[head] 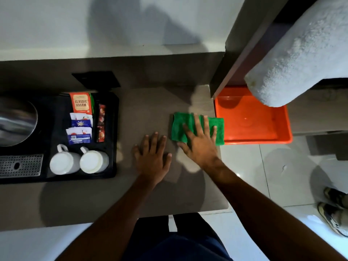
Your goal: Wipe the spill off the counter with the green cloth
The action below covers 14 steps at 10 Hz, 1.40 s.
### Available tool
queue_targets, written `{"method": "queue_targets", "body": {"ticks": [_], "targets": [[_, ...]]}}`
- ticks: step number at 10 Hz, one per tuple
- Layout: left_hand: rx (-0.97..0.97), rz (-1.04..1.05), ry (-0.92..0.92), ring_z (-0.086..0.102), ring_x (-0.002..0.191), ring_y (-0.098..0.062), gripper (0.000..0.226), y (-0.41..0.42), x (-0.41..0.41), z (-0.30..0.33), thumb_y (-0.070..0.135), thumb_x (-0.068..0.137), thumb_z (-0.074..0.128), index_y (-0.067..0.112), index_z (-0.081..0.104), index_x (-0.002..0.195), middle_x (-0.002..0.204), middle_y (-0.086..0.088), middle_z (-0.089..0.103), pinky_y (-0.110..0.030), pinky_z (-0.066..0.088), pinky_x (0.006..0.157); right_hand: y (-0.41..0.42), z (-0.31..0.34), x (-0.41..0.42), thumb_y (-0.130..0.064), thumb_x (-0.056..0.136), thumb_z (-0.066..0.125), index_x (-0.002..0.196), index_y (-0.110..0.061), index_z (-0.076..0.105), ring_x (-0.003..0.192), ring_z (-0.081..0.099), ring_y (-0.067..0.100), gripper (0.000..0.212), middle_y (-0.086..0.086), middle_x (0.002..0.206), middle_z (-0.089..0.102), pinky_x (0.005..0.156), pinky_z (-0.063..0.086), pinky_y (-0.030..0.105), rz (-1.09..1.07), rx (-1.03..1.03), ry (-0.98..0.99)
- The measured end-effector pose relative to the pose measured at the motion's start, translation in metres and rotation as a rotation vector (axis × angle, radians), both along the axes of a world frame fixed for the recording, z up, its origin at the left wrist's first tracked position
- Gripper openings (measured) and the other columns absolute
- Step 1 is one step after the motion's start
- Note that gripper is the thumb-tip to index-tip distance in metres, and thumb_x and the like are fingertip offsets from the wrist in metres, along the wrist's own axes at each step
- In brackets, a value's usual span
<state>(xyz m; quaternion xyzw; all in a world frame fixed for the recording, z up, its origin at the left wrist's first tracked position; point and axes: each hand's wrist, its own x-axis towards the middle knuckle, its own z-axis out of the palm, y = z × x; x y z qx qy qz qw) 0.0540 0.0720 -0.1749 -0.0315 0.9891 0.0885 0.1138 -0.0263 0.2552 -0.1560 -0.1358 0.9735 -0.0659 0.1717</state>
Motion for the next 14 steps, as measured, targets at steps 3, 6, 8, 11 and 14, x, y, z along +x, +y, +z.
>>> {"method": "queue_targets", "body": {"ticks": [3,6,8,11,14], "targets": [[0.046,-0.096,0.177,0.041,0.148,-0.042,0.069,0.012,-0.053,0.047,0.055,0.094,0.040,0.023,0.047,0.155,0.163,-0.011,0.043,-0.071,0.031,0.115,0.011,0.023,-0.008,-0.030,0.088,0.060,0.123,-0.023,0.065,0.113,0.065,0.034,0.036,0.007,0.126,0.067,0.076,0.056,0.040,0.082,0.111,0.046],[-0.047,-0.330,0.266,0.027,0.157,-0.036,0.071,0.043,-0.098,0.099,0.058,0.096,0.041,0.029,0.035,0.161,0.172,-0.006,0.026,-0.068,0.026,0.120,0.095,0.053,-0.085,0.005,0.098,0.047,0.139,0.002,0.046,0.109,0.053,0.026,0.041,0.025,0.136,0.058,0.100,0.047,0.038,-0.807,-0.908,-0.047],[-0.088,-0.349,0.258,0.023,0.158,-0.034,0.071,0.074,-0.100,0.104,0.062,0.098,0.035,0.030,0.034,0.161,0.173,-0.005,0.023,-0.068,0.023,0.120,0.130,0.034,-0.105,-0.004,0.093,0.068,0.140,0.004,0.048,0.121,0.057,0.040,0.052,0.025,0.134,0.058,0.108,0.045,0.053,-0.793,-0.735,-0.281],[-0.140,-0.314,0.255,0.026,0.156,-0.037,0.072,0.066,-0.103,0.103,0.063,0.098,0.033,0.028,0.033,0.161,0.171,-0.009,0.027,-0.070,0.029,0.119,0.150,-0.001,-0.109,0.006,0.093,0.062,0.138,0.009,0.049,0.121,0.057,0.042,0.046,0.028,0.137,0.057,0.097,0.049,0.040,-0.942,-0.760,-0.241],[-0.098,-0.242,0.271,0.014,0.160,-0.036,0.077,0.063,-0.122,0.129,0.067,0.098,0.028,0.030,0.016,0.164,0.175,-0.008,0.014,-0.071,0.020,0.121,0.163,0.030,-0.101,-0.006,0.087,0.072,0.117,0.003,0.065,0.109,0.065,0.039,0.032,0.026,0.116,0.070,0.092,0.051,0.031,-1.398,-0.883,0.255]]}}
